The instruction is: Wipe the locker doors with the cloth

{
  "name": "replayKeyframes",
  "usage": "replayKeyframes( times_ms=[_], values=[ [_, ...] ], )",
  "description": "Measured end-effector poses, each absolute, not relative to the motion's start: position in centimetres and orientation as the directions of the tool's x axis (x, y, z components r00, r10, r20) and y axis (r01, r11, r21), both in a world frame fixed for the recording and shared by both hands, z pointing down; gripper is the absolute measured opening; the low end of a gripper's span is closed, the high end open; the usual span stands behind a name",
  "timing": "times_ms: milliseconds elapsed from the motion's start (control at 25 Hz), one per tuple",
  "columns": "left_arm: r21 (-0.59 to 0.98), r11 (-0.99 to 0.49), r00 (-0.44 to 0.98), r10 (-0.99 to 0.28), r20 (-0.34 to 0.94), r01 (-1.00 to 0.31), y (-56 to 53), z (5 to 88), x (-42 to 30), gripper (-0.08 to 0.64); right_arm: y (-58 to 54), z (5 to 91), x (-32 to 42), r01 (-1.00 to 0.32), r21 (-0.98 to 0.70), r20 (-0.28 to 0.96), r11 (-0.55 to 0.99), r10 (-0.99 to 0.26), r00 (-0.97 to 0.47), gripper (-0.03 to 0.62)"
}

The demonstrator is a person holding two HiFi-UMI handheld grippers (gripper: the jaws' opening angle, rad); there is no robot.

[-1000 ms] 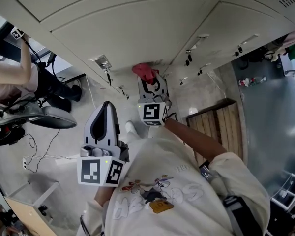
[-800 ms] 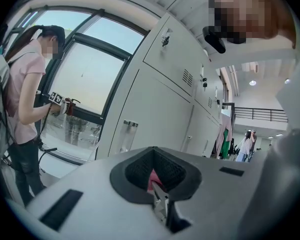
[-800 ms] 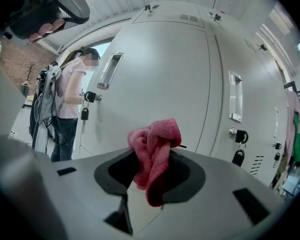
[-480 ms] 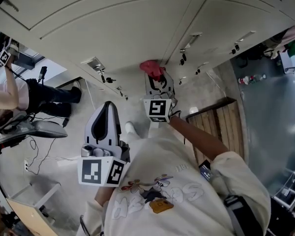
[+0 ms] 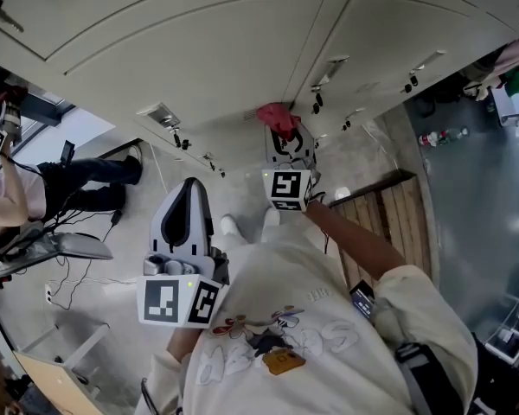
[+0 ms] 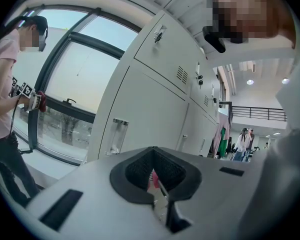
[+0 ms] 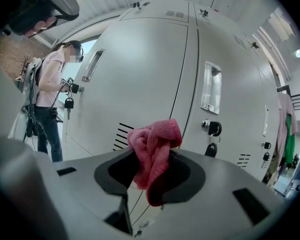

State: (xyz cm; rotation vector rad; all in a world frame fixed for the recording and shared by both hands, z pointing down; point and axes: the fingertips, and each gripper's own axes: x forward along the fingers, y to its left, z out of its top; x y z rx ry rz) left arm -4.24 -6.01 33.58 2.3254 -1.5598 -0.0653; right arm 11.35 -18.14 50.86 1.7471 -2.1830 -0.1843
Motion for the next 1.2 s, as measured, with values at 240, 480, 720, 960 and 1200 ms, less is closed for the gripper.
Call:
replayKeyframes(
  times_ms=[240, 480, 720, 960, 1200],
  values=[
    [0.303, -0.345, 0.400, -0.906, 0.141, -0.888, -5.8, 33.5, -4.4, 0.005, -17.0, 49.5, 10.4, -0.907, 0.299, 0.174, 0.298, -0.951, -0.255, 0.120],
    [0.305, -0.330, 0.384, -0.913, 0.139, -0.894, -5.3, 33.6, -5.5, 0.005, -14.5, 41.6, 9.3, -0.916, 0.208, 0.049, 0.344, -0.938, -0.342, 0.117],
    [0.305, -0.323, 0.375, -0.918, 0.130, -0.896, -4.9, 33.4, -6.3, 0.006, -11.4, 34.0, 8.2, -0.901, 0.198, -0.100, 0.386, -0.907, -0.410, 0.117],
    [0.277, -0.357, 0.397, -0.912, 0.105, -0.892, -4.1, 32.9, -6.2, 0.006, -8.5, 31.6, 7.7, -0.889, 0.155, -0.114, 0.431, -0.886, -0.450, 0.117],
    [0.241, -0.369, 0.399, -0.912, 0.090, -0.898, -3.4, 32.8, -6.6, 0.005, -6.4, 31.3, 7.8, -0.880, 0.112, -0.086, 0.462, -0.877, -0.472, 0.117]
  ],
)
